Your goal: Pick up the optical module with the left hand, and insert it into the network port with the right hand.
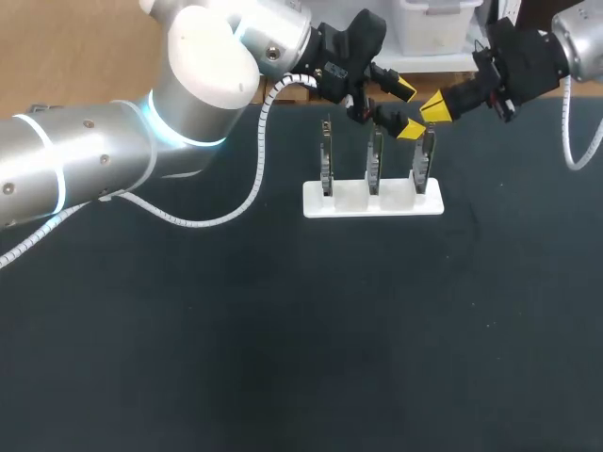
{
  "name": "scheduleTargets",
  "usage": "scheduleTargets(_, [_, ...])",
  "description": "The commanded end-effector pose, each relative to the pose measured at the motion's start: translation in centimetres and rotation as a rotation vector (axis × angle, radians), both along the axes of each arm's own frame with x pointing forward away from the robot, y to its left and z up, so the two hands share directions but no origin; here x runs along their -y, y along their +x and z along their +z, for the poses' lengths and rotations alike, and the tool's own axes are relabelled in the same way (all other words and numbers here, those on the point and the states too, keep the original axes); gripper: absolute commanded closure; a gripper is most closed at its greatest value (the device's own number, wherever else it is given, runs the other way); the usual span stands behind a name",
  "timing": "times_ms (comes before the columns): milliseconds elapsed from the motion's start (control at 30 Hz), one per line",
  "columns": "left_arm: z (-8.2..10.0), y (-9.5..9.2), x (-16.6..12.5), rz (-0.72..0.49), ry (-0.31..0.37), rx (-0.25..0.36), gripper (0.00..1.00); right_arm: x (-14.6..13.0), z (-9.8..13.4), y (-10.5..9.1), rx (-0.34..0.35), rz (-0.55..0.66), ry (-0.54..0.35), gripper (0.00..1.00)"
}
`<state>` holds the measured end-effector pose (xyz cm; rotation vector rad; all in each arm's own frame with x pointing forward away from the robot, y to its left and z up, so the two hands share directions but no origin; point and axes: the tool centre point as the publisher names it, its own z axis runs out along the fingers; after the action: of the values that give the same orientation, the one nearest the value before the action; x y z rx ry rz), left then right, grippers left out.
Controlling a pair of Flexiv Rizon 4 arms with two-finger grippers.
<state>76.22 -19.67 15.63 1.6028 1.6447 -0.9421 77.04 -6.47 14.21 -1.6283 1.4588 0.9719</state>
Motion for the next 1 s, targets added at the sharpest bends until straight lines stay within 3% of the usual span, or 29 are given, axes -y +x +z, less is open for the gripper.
scheduleTargets(33, [0.0, 0.2, 0.1, -0.002, 0.004, -0.003, 0.0, 0.1, -0.6, -0.2, -0.001, -0.004, 0.001, 1.0])
scheduleTargets(533, [0.0, 0.2, 0.1, -0.002, 0.004, -0.003, 0.0, 0.1, -1.2, -0.4, -0.015, -0.006, 0.009, 1.0])
scheduleTargets(1000, [0.0, 0.2, 0.1, -0.002, 0.004, -0.003, 0.0, 0.6, 1.6, -0.2, 0.063, -0.028, 0.074, 1.0])
